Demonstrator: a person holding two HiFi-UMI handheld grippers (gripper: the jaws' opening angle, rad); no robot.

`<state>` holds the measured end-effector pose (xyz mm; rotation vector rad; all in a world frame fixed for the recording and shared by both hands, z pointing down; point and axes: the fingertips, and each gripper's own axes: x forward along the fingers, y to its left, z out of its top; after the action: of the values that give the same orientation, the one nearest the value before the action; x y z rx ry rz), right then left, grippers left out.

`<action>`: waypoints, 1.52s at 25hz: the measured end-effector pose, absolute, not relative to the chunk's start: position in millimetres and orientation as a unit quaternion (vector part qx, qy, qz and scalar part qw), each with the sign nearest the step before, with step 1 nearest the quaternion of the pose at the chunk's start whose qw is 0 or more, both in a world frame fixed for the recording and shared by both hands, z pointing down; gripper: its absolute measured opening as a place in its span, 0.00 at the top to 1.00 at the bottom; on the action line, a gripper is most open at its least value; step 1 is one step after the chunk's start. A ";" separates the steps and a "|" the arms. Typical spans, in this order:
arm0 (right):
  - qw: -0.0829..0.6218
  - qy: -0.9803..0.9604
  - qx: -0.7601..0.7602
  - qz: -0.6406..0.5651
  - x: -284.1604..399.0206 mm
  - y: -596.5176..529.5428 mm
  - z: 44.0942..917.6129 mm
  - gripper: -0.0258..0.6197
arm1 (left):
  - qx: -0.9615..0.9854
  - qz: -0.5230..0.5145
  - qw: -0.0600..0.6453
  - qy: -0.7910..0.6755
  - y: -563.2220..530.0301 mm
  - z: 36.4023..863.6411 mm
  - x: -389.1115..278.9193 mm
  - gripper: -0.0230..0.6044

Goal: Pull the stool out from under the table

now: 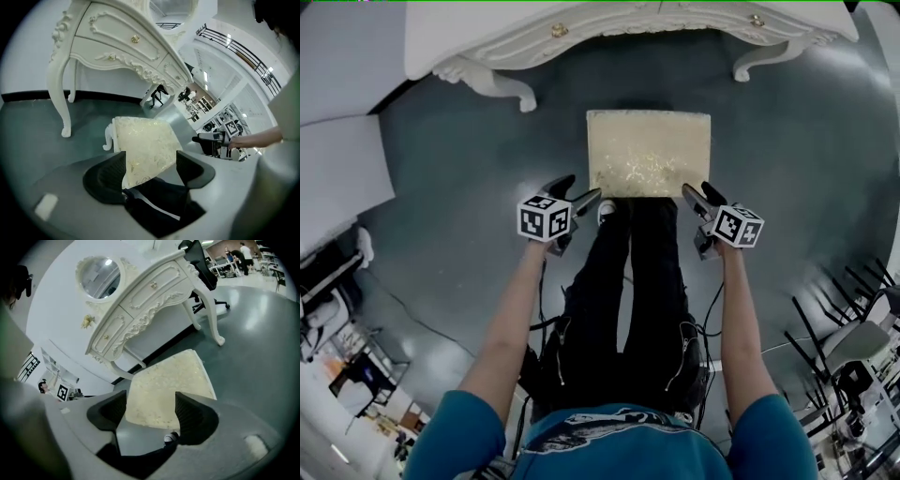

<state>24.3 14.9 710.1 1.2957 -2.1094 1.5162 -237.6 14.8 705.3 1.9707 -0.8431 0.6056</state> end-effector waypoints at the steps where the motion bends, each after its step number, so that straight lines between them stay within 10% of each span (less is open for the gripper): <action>1: 0.114 -0.729 0.441 0.511 17.7 13.6 695.3 0.47 | 0.799 0.243 0.433 -0.339 17.5 693.6 -238.3 0.41; 21: 0.054 -0.835 0.415 0.357 -58.3 40.3 425.5 0.62 | 0.883 0.129 0.294 -0.343 57.7 437.4 -211.0 0.54; 38: 0.056 -0.863 0.391 0.316 -93.4 79.7 355.9 0.67 | 0.902 0.096 0.254 -0.335 89.9 378.5 -223.2 0.60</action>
<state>-93.4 79.7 355.9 1.1865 -2.6171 0.9594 -223.2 89.9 378.5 2.4517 -0.9088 0.2606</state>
